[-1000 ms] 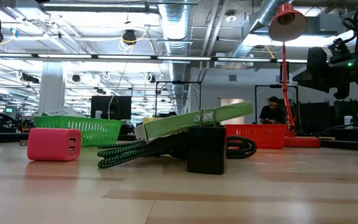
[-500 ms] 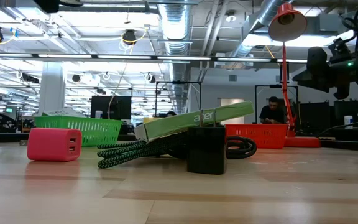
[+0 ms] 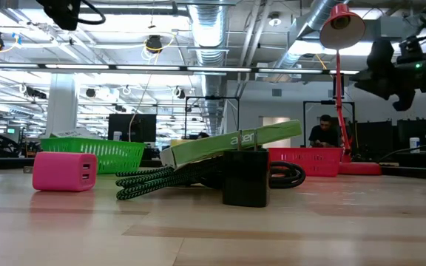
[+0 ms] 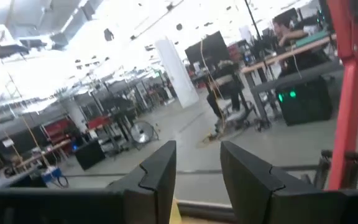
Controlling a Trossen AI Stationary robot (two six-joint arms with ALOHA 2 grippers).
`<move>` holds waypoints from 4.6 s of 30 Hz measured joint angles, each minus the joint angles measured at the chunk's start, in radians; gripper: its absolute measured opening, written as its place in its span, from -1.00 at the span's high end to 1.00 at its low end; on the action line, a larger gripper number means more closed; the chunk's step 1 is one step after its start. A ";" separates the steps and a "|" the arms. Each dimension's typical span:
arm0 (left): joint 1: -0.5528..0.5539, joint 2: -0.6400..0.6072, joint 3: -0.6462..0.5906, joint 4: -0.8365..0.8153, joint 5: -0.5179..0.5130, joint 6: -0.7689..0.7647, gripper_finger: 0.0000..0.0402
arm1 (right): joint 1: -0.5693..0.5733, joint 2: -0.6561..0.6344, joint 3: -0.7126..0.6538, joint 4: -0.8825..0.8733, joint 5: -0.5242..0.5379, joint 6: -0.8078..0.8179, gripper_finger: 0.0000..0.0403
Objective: Pick and place items into bin
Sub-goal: Put the white box into the green basket
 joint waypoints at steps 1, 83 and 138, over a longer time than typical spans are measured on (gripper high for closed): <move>0.007 0.007 0.000 0.000 0.000 -0.005 0.27 | 0.000 0.000 0.000 0.010 -0.003 0.017 0.40; 0.067 0.030 0.001 0.004 0.053 -0.187 0.27 | 1.292 1.245 0.201 0.471 0.181 0.840 -0.22; 0.067 0.030 0.001 -0.015 0.093 -0.247 0.27 | 1.306 1.769 0.483 0.732 0.022 0.957 -0.21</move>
